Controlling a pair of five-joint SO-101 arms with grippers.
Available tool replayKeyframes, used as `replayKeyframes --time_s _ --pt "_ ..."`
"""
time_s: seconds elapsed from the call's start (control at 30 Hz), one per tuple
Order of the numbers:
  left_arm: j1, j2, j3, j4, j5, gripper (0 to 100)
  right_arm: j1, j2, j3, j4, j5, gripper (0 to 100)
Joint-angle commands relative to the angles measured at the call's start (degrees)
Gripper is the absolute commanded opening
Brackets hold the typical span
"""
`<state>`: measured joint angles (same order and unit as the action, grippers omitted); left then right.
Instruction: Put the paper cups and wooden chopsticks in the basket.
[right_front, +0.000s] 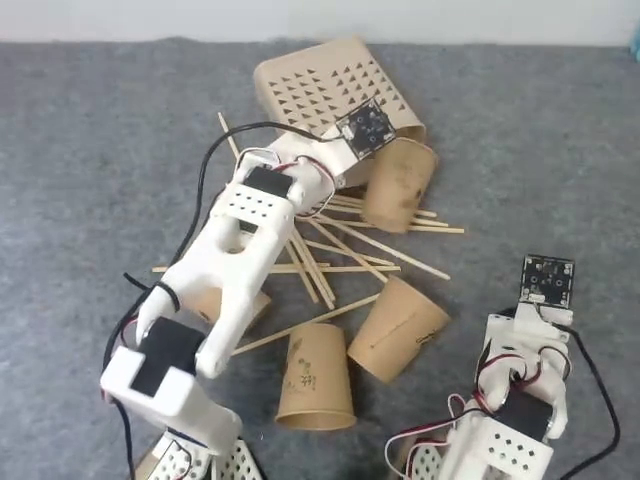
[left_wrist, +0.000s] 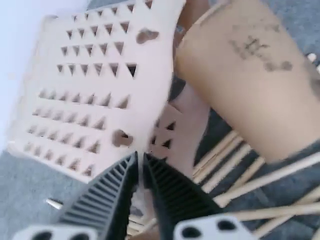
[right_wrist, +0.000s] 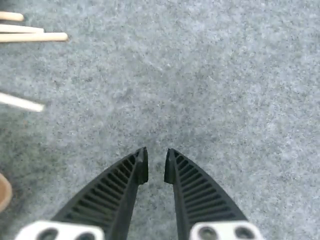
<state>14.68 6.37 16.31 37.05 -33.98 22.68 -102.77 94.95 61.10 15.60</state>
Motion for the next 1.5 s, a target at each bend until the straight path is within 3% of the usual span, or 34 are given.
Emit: replayKeyframes --time_s 0.0,0.2,0.33,0.4,0.53,0.73,1.07,1.3,1.47 --pt "-0.62 -9.67 -0.75 -1.32 8.53 1 0.4 -0.75 -1.23 -1.19 -0.53 8.0" --pt "-0.53 -14.42 -0.57 -1.32 12.4 1 0.4 -0.75 -1.23 -1.19 -0.53 8.0" --pt "-0.53 -14.42 -0.48 2.11 7.56 3 0.31 -0.75 -1.23 -1.19 -0.53 8.0" --pt "-0.26 -14.42 -0.48 5.1 5.01 10 0.31 -0.75 -1.23 -1.19 -0.53 8.0" --pt "-0.53 -14.33 0.22 5.8 9.41 25 0.31 -0.75 -1.23 -1.19 -0.53 8.0" --pt "0.53 -9.76 6.29 -5.27 3.25 20 0.31 -0.75 -1.23 -1.19 -0.53 8.0" --pt "0.18 1.85 5.93 -20.04 -2.99 14 -0.84 -0.75 -0.62 -1.36 1.85 8.0" --pt "-0.53 5.1 6.2 -28.04 -7.65 1 -1.54 -0.75 -0.44 -1.27 1.85 8.0" --pt "-2.64 5.27 6.29 -30.07 -5.1 1 -1.54 -0.75 -0.44 -1.27 1.85 8.0"
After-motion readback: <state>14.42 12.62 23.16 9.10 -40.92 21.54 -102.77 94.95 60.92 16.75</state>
